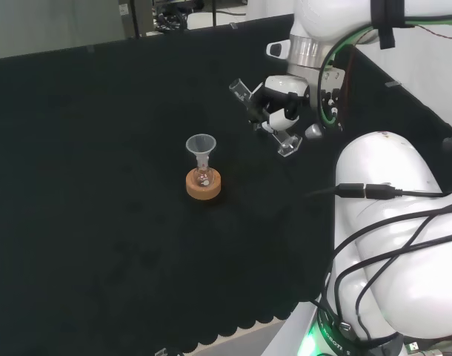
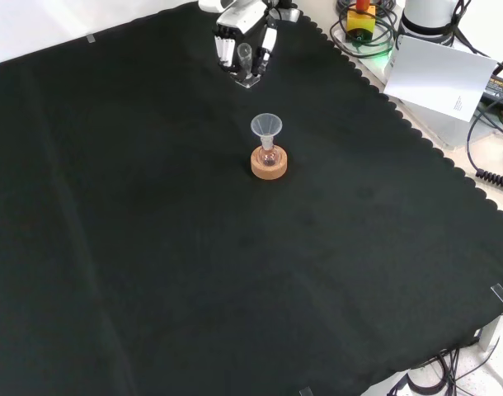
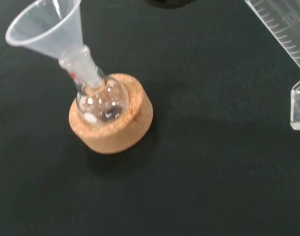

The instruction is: Pour the water from the graduated cylinder into the round-bottom flask.

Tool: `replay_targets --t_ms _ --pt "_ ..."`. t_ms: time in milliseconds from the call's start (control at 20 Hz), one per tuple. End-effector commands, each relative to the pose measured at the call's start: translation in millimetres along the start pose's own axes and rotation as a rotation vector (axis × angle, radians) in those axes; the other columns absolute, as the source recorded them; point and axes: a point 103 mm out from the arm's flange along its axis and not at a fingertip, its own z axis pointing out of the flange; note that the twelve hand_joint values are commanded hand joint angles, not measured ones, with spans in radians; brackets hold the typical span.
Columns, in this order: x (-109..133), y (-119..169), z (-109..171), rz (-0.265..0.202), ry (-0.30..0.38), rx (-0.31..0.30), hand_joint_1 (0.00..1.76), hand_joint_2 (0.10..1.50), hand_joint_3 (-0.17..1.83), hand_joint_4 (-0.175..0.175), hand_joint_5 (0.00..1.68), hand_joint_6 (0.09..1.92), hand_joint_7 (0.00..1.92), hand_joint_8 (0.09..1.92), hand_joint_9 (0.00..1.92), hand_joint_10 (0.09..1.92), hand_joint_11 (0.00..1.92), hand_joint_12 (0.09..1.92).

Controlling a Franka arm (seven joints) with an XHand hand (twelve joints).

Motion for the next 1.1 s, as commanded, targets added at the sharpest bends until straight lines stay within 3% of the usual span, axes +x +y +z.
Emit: replay_targets --t_ms 50,550,1100 --pt "12.2 -9.1 6.6 0.008 -0.066 0.115 1.26 1.11 0.0 -0.175 0.96 1.01 1.0 1.0 1.39 0.13 1.15 0.8" --pt "18.7 -14.4 19.6 0.043 -0.185 0.312 1.26 1.11 0.0 -0.175 0.96 1.02 1.0 1.0 1.4 0.12 1.15 0.81" --pt "25.7 -7.3 21.7 0.069 -0.261 0.422 1.26 1.12 0.0 -0.175 0.96 1.02 1.0 1.01 1.4 0.12 1.15 0.81"
